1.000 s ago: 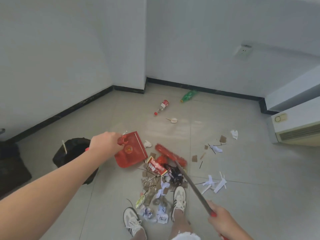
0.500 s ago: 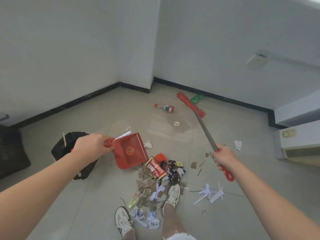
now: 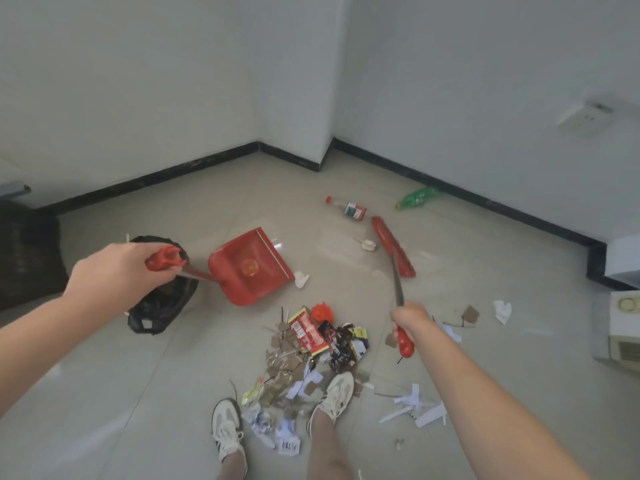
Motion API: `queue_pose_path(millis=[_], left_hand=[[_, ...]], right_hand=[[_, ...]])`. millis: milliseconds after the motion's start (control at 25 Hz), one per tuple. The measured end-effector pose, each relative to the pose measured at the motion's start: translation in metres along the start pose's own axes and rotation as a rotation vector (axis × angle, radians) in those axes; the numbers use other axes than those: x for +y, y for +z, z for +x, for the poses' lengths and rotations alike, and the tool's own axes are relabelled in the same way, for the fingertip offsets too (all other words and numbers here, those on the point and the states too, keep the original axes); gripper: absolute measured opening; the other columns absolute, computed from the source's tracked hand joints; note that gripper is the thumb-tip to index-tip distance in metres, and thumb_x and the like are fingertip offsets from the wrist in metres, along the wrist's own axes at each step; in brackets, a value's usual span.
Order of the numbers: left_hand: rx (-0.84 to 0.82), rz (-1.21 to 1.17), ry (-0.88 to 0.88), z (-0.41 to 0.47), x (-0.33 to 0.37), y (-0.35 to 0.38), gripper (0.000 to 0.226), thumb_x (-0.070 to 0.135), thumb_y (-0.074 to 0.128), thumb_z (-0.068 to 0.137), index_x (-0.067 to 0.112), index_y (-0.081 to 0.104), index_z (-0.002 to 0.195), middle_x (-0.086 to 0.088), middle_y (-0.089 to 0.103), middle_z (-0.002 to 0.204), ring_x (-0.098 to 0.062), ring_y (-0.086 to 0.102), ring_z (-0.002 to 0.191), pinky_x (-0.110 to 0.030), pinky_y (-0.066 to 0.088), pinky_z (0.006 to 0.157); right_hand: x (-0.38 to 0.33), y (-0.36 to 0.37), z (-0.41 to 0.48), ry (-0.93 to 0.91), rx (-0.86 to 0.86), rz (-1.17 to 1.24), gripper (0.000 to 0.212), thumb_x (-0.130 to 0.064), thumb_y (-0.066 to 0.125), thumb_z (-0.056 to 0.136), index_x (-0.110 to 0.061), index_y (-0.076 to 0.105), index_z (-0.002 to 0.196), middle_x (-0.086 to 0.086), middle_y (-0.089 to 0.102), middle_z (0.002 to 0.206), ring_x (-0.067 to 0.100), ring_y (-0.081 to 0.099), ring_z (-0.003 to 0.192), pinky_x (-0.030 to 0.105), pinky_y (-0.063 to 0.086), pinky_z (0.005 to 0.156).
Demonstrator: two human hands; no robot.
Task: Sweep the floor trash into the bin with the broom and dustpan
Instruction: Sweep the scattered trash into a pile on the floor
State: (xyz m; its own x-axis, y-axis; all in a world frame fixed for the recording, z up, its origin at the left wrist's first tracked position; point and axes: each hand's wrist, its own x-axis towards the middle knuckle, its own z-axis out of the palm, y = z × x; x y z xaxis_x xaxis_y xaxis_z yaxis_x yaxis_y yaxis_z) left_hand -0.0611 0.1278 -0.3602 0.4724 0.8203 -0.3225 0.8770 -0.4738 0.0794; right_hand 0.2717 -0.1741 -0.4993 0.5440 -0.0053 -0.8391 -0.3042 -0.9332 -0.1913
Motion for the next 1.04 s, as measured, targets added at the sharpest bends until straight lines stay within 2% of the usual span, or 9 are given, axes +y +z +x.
queue_pose_path(millis=[120, 240, 360, 440, 560, 680, 840, 960, 1040], left_hand=[[0.041, -0.029, -0.027, -0.006, 0.008, 0.01, 0.018, 0.059, 0.059, 0.081, 0.046, 0.065, 0.093, 0.009, 0.06, 0.073, -0.021, 0.056, 0.07, -0.031, 0.048, 0.062], [0.049, -0.021, -0.032, -0.012, 0.006, 0.014, 0.022, 0.058, 0.059, 0.084, 0.046, 0.066, 0.101, 0.008, 0.055, 0.074, -0.021, 0.051, 0.069, -0.03, 0.045, 0.061], [0.068, -0.023, -0.016, -0.02, -0.005, 0.013, 0.023, 0.058, 0.056, 0.085, 0.045, 0.066, 0.1, 0.009, 0.055, 0.075, -0.019, 0.049, 0.069, -0.029, 0.043, 0.061], [0.068, -0.025, 0.004, -0.022, -0.014, 0.013, 0.022, 0.058, 0.053, 0.084, 0.044, 0.065, 0.095, 0.008, 0.064, 0.081, -0.021, 0.055, 0.072, -0.029, 0.043, 0.061], [0.05, -0.017, 0.078, -0.02, -0.032, 0.014, 0.025, 0.054, 0.054, 0.084, 0.034, 0.067, 0.093, 0.006, 0.069, 0.088, -0.022, 0.063, 0.08, -0.028, 0.041, 0.06], [0.009, 0.015, 0.141, -0.017, -0.048, 0.018, 0.025, 0.052, 0.055, 0.084, 0.029, 0.064, 0.085, 0.008, 0.067, 0.084, -0.02, 0.058, 0.074, -0.028, 0.041, 0.061], [-0.034, 0.015, 0.2, -0.019, -0.062, 0.021, 0.028, 0.048, 0.056, 0.085, 0.027, 0.051, 0.067, 0.007, 0.062, 0.078, -0.02, 0.053, 0.071, -0.028, 0.034, 0.06], [-0.045, 0.025, 0.253, -0.022, -0.061, 0.018, 0.023, 0.048, 0.056, 0.085, 0.028, 0.056, 0.073, 0.007, 0.062, 0.079, -0.02, 0.054, 0.073, -0.027, 0.031, 0.056], [-0.052, 0.045, 0.299, -0.024, -0.054, 0.013, 0.021, 0.049, 0.057, 0.085, 0.029, 0.062, 0.083, 0.007, 0.063, 0.083, -0.018, 0.051, 0.073, -0.027, 0.032, 0.057]], right_hand=[[0.012, 0.032, -0.018, -0.04, 0.01, -0.058, 0.03, 0.009, 0.037, 0.087, -0.001, 0.049, 0.112, 0.016, 0.057, 0.071, 0.023, 0.05, 0.042, 0.028, 0.046, 0.041], [0.025, 0.066, -0.054, -0.054, -0.062, -0.059, 0.044, 0.008, 0.039, 0.091, -0.005, 0.042, 0.133, 0.015, 0.057, 0.079, 0.019, 0.048, 0.039, 0.024, 0.041, 0.033], [0.042, 0.095, -0.095, -0.092, -0.115, -0.13, 0.062, 0.006, 0.039, 0.09, -0.014, 0.03, 0.149, 0.014, 0.055, 0.096, 0.018, 0.049, 0.042, 0.025, 0.042, 0.036], [0.057, 0.107, -0.122, -0.148, -0.146, -0.231, 0.065, 0.002, 0.04, 0.09, -0.017, 0.029, 0.151, 0.012, 0.057, 0.101, 0.016, 0.051, 0.048, 0.026, 0.044, 0.042], [0.09, 0.124, -0.161, -0.233, -0.137, -0.399, 0.063, -0.001, 0.041, 0.091, -0.022, 0.033, 0.15, 0.008, 0.064, 0.107, 0.016, 0.056, 0.062, 0.021, 0.043, 0.047], [0.125, 0.135, -0.184, -0.237, -0.097, -0.674, 0.065, -0.003, 0.039, 0.091, -0.024, 0.027, 0.151, 0.007, 0.064, 0.113, 0.022, 0.062, 0.087, 0.026, 0.047, 0.068], [0.174, 0.135, -0.211, -0.173, -0.088, -0.841, 0.075, -0.001, 0.037, 0.088, -0.03, 0.018, 0.154, 0.004, 0.064, 0.116, 0.022, 0.064, 0.102, 0.029, 0.047, 0.076], [0.209, 0.131, -0.234, -0.15, -0.101, -0.914, 0.074, -0.003, 0.035, 0.089, -0.031, 0.014, 0.155, 0.004, 0.058, 0.13, 0.022, 0.059, 0.116, 0.03, 0.047, 0.091], [0.221, 0.12, -0.244, -0.142, -0.104, -0.911, 0.072, -0.006, 0.035, 0.09, -0.033, 0.017, 0.154, 0.005, 0.055, 0.135, 0.022, 0.056, 0.121, 0.03, 0.046, 0.095]])
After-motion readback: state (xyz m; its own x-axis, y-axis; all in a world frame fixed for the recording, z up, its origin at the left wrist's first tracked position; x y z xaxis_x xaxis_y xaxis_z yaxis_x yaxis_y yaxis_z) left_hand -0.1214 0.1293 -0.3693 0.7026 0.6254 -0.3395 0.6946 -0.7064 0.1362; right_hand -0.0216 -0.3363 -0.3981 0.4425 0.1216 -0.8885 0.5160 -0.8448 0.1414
